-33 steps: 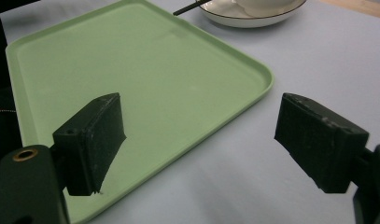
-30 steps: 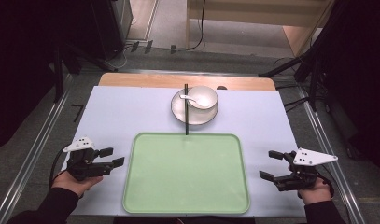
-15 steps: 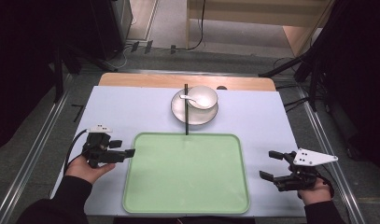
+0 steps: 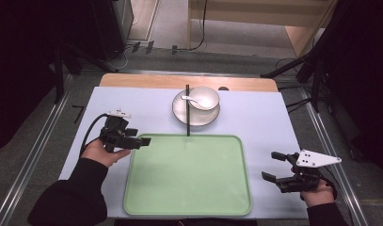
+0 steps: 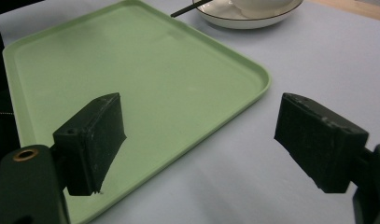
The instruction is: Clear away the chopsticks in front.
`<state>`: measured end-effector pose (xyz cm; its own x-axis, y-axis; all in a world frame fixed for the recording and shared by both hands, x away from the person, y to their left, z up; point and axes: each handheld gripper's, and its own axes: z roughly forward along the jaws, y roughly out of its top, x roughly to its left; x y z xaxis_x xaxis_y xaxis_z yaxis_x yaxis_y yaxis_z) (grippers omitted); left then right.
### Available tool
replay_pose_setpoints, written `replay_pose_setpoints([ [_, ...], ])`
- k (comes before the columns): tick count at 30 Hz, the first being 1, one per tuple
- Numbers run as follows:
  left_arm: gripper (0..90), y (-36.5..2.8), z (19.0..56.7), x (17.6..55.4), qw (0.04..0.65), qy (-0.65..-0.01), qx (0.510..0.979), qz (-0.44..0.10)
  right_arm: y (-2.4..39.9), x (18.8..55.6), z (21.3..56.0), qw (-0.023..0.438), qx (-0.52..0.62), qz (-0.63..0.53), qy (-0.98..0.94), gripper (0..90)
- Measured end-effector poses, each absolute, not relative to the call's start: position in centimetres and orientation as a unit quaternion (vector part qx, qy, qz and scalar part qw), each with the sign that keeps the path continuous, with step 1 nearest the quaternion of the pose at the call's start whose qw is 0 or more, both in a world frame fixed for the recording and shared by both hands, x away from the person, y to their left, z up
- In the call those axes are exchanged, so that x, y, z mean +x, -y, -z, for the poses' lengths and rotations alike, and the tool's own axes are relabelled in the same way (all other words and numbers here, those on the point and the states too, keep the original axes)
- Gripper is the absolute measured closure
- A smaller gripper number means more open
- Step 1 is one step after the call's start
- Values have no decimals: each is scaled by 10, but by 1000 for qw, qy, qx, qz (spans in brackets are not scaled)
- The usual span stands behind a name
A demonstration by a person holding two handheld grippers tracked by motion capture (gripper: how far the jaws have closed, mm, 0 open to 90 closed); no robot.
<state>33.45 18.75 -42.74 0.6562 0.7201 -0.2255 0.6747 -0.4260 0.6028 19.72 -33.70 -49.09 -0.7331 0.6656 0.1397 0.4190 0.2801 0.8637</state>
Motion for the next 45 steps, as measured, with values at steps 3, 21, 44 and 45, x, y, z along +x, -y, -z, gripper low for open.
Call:
replay_pose_setpoints([
  [3,303,-179,424,340,339,-407,847,-35,337,197,491,125,343,-493,-790,164],
  [21,304,-140,418,382,334,-409,847,-53,337,197,490,126,340,-495,-789,164],
  [44,360,-75,443,425,323,-434,833,-113,338,196,490,125,340,-497,-788,164],
  [45,363,-73,446,428,321,-443,831,-101,338,195,490,125,341,-498,-788,164],
])
